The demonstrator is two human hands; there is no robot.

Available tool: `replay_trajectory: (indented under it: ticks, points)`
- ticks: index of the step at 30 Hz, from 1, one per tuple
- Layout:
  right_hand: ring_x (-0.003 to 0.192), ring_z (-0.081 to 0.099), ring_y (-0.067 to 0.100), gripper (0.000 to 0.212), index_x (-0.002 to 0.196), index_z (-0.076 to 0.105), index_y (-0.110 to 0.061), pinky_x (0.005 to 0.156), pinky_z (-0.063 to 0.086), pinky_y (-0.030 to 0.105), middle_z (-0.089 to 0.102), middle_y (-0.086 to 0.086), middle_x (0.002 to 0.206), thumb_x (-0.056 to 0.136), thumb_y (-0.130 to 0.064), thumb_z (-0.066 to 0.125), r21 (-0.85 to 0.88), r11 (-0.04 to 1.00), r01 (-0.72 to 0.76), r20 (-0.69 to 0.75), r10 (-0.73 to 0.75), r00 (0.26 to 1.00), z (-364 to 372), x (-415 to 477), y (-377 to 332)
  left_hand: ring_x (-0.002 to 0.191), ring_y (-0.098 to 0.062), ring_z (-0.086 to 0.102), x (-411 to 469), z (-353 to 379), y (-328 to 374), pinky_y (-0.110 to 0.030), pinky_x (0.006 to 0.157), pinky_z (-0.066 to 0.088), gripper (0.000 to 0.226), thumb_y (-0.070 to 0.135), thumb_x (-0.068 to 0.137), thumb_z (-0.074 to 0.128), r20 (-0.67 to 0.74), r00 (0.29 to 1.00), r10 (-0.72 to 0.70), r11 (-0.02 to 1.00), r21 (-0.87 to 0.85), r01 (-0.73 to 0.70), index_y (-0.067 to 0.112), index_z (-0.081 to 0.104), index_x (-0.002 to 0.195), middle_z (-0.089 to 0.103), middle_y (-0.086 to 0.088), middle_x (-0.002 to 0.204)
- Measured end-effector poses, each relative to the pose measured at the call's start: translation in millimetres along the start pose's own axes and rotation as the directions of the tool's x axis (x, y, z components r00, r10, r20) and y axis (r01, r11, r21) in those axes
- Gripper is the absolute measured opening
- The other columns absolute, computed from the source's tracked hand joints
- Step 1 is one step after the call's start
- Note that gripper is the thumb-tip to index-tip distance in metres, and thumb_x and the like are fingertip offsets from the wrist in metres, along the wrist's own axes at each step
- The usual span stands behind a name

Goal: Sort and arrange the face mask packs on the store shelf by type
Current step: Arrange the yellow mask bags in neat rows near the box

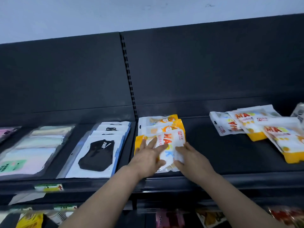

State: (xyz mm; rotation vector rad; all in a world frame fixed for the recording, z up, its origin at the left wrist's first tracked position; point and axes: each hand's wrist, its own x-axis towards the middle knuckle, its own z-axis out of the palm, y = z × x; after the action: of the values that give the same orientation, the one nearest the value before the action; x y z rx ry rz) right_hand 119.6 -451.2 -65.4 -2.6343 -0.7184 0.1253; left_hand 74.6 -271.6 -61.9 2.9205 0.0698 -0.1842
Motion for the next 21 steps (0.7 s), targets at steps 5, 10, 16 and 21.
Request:
replay_trajectory:
  ticks: [5, 10, 16, 21]
  points:
    - [0.120, 0.046, 0.023, 0.068, 0.142, 0.034, -0.027, 0.093, 0.043, 0.036, 0.043, -0.003, 0.141, 0.082, -0.036, 0.064, 0.012, 0.997, -0.079, -0.119, 0.080, 0.990, -1.1, 0.8, 4.1, 0.148, -0.031, -0.010, 11.5, -9.2, 9.1, -0.061, 0.116, 0.008, 0.080, 0.049, 0.087, 0.061, -0.026, 0.999, 0.033, 0.999, 0.041, -0.032, 0.040, 0.013, 0.150, -0.005, 0.004, 0.162]
    - [0.111, 0.053, 0.029, 0.072, 0.147, 0.024, -0.024, 0.087, 0.047, 0.038, 0.056, 0.005, 0.126, 0.084, -0.022, 0.060, 0.115, 0.975, -0.191, -0.206, 0.212, 0.955, -9.5, 3.3, 9.7, 0.149, -0.026, -0.010, 18.7, -19.7, 9.8, -0.055, 0.118, 0.004, 0.087, 0.054, 0.086, 0.060, -0.074, 0.995, 0.065, 0.998, 0.024, -0.064, 0.037, 0.005, 0.152, -0.007, 0.003, 0.162]
    - [0.099, 0.060, 0.023, 0.041, 0.125, 0.055, -0.025, 0.081, 0.049, 0.032, 0.065, 0.002, 0.111, 0.090, -0.006, 0.046, 0.446, 0.877, -0.177, -0.342, 0.349, 0.872, -33.2, 14.2, 23.6, 0.149, -0.027, 0.005, 15.1, -39.6, -2.8, -0.047, 0.117, 0.022, 0.083, 0.006, 0.088, 0.048, -0.115, 0.989, 0.088, 0.993, -0.066, -0.096, 0.044, 0.008, 0.151, -0.001, 0.001, 0.163]
    - [0.099, 0.061, 0.013, 0.038, 0.098, 0.062, -0.037, 0.086, 0.052, 0.041, 0.065, -0.010, 0.105, 0.087, -0.006, 0.045, 0.633, 0.772, -0.058, -0.283, 0.300, 0.911, -61.1, 38.0, 17.9, 0.132, -0.023, 0.043, 7.8, -63.8, -6.1, -0.034, 0.080, 0.049, 0.101, 0.003, 0.080, 0.056, -0.313, 0.944, 0.104, 0.987, -0.084, -0.136, 0.051, -0.002, 0.147, 0.001, 0.011, 0.162]
